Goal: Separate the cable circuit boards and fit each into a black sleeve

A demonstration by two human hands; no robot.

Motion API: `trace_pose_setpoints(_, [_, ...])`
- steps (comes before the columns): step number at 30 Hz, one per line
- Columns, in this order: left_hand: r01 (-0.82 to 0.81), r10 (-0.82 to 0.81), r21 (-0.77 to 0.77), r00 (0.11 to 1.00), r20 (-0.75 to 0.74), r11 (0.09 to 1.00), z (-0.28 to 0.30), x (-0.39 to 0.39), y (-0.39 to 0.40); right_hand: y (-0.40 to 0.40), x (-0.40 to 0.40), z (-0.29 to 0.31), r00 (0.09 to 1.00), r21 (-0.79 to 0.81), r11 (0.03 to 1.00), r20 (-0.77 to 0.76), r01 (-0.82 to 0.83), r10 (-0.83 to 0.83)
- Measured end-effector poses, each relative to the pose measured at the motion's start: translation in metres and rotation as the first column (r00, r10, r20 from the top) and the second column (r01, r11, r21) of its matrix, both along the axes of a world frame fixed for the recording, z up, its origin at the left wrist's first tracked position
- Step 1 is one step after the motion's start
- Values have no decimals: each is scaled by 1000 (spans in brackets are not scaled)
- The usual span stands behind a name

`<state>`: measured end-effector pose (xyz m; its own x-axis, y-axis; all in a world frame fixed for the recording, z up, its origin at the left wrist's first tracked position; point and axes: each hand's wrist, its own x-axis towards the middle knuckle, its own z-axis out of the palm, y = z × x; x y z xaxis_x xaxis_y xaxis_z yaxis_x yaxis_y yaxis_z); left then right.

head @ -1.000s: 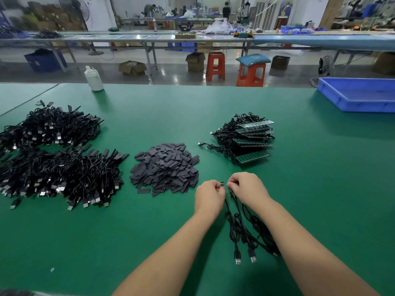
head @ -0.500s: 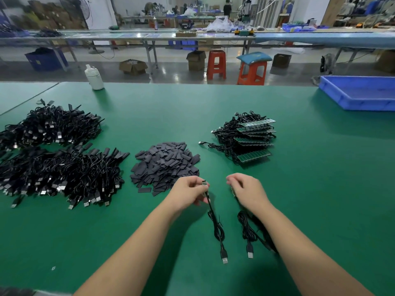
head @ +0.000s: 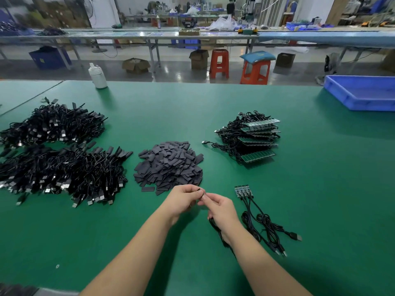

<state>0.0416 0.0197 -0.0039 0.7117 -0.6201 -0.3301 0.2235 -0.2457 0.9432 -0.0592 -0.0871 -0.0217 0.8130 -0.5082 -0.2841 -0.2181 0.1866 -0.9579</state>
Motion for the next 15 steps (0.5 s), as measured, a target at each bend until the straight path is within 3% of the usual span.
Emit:
trace_pose_setpoints(3, [-57, 48, 81, 992, 118, 995, -6, 4, 3, 1, 1, -10, 999, -14, 999, -22, -33, 33])
trace_pose_setpoints(6, [-159, 95, 168, 937, 337, 973, -10, 18, 12, -4, 3, -14, 998, -68, 996, -37, -52, 50])
trace_pose_setpoints(7, [-202, 69, 240, 882, 467, 950, -11, 25, 18, -6, 3, -15, 998, -111, 992, -51, -54, 49])
trace_pose_setpoints(10, [-387, -112, 416, 608, 786, 823, -19, 46, 44, -12, 2, -20, 995, -213, 975, -89, -59, 40])
trace_pose_setpoints(12, [-462, -192, 435, 482, 855, 773, -26, 58, 61, -13, 0, -23, 991, -259, 960, -111, -104, 78])
trace_pose_setpoints(15, [-454, -321, 514, 437, 840, 728, -41, 63, 78, -15, 0, -25, 982, -287, 944, -140, -165, 128])
